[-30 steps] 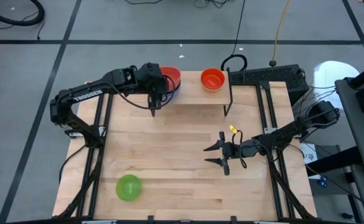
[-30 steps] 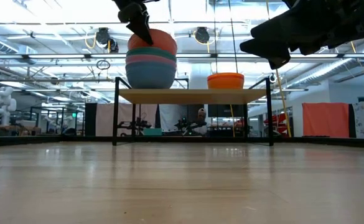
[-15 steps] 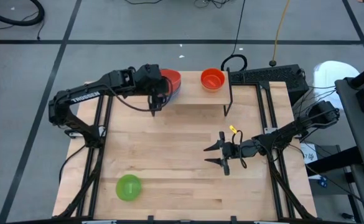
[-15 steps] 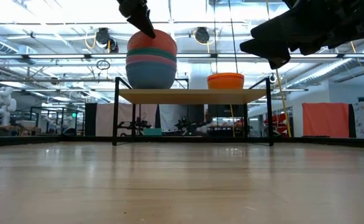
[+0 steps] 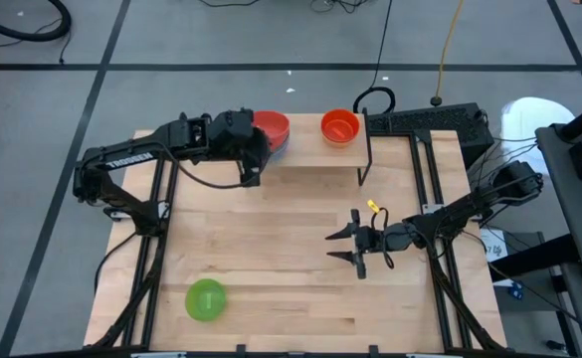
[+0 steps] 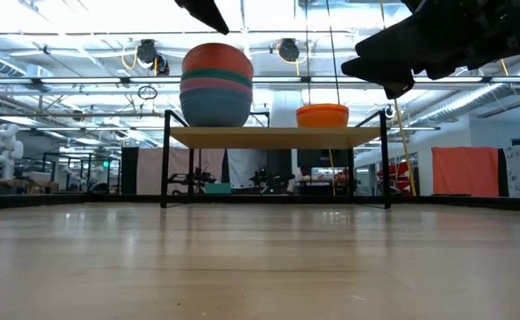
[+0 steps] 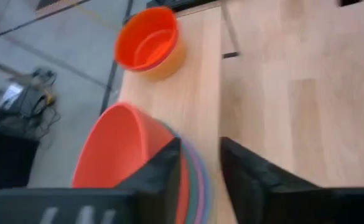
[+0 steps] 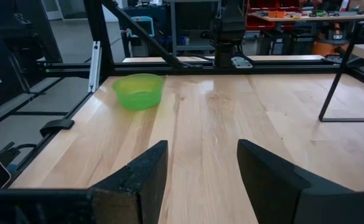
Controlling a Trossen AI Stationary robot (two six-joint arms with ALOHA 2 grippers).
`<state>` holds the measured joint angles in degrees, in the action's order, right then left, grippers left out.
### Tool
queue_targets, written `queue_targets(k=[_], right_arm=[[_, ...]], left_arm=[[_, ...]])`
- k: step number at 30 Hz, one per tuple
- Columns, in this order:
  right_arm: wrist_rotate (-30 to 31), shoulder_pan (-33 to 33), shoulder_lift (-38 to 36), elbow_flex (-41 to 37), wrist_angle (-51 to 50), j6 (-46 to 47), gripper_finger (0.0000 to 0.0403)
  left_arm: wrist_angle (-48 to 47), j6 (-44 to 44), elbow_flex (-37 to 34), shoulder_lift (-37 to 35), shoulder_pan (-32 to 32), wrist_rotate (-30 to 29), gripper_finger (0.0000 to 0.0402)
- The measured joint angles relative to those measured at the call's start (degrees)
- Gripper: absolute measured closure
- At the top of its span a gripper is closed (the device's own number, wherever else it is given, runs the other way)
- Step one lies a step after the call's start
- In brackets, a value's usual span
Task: Place and stack bowls onto a shelf
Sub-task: Stack the orange bowl on top of the green bowl on the shelf
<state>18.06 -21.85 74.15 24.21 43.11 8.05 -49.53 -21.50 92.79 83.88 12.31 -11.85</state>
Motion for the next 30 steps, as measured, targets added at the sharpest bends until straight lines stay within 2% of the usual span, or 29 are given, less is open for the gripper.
queue_targets(k=[4, 7, 13, 17, 21, 25, 30], right_arm=[[-0.04, 0.00, 0.00, 0.00, 0.00, 0.06, 0.0218], [-0.04, 0.00, 0.00, 0.00, 0.02, 0.15, 0.0218], [-0.07, 0.00, 0.00, 0.00, 0.18, 0.20, 0.0218], [-0.09, 0.00, 0.00, 0.00, 0.20, 0.20, 0.0218], [-0.11, 0.00, 0.00, 0.00, 0.19, 0.07, 0.0218], [-0.11, 0.00, 0.00, 0.02, 0.02, 0.02, 0.0218], [-0.11, 0.00, 0.00, 0.04, 0.27, -0.42, 0.0218]], left_arm=[[2.27, 0.54, -2.20, 0.02, 0.16, -7.52, 0.0343], [4.51, 0.46, -4.34, 0.04, 0.20, -7.29, 0.0365], [6.79, 1.12, -9.23, 0.10, 0.10, -6.28, 0.0375], [6.86, 1.09, -9.70, -0.63, -1.45, -6.48, 0.0376], [9.79, 0.16, -9.65, -2.59, -4.31, -12.49, 0.0374], [9.59, -1.79, -9.59, -4.02, -5.61, -22.82, 0.0337], [6.27, -2.21, -10.27, -3.28, -4.26, -23.84, 0.0221]])
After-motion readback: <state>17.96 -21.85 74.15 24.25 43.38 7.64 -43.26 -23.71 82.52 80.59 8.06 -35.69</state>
